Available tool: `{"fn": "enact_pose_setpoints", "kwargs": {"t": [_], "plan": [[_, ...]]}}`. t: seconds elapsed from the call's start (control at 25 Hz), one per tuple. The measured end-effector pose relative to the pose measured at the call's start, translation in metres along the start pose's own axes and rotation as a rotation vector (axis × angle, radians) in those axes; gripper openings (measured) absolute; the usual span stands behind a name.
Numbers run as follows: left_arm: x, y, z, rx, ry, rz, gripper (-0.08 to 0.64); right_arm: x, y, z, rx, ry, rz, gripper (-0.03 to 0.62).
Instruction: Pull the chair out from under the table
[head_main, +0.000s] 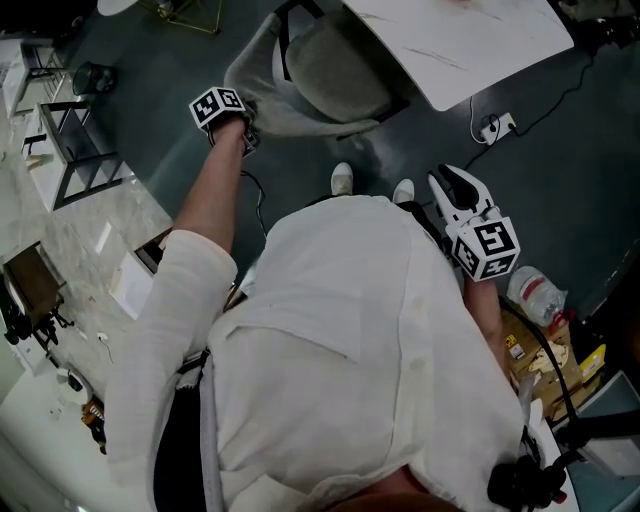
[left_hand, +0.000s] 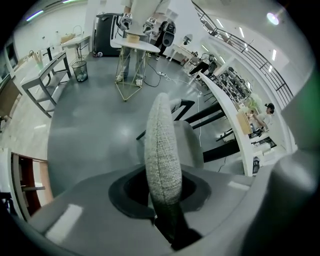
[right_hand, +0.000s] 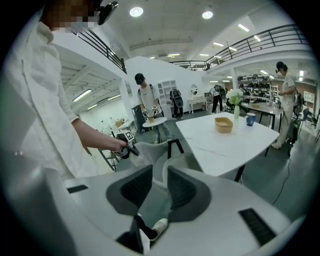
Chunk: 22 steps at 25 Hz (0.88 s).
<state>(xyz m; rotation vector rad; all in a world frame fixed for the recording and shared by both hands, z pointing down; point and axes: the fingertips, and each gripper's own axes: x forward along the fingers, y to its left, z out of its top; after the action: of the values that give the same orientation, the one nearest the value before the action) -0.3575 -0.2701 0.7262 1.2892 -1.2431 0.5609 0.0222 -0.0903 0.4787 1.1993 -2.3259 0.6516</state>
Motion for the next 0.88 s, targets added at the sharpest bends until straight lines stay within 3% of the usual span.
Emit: {"fn": "enact_pose_setpoints", "kwargs": {"t": [0.6,0.88], "plan": [[-0.011,-0.014,0.003,-0.053,-0.033,-0.007,0.077,0.004,0.001,0.004,-0.02,-0.01,0.01,0.081],[-0.023,-0.001,0.001,-0.087,-0.049,0.007,0.075,0.004,0.0,0.004,-0.018,-0.018,0.012,0.081]]}}
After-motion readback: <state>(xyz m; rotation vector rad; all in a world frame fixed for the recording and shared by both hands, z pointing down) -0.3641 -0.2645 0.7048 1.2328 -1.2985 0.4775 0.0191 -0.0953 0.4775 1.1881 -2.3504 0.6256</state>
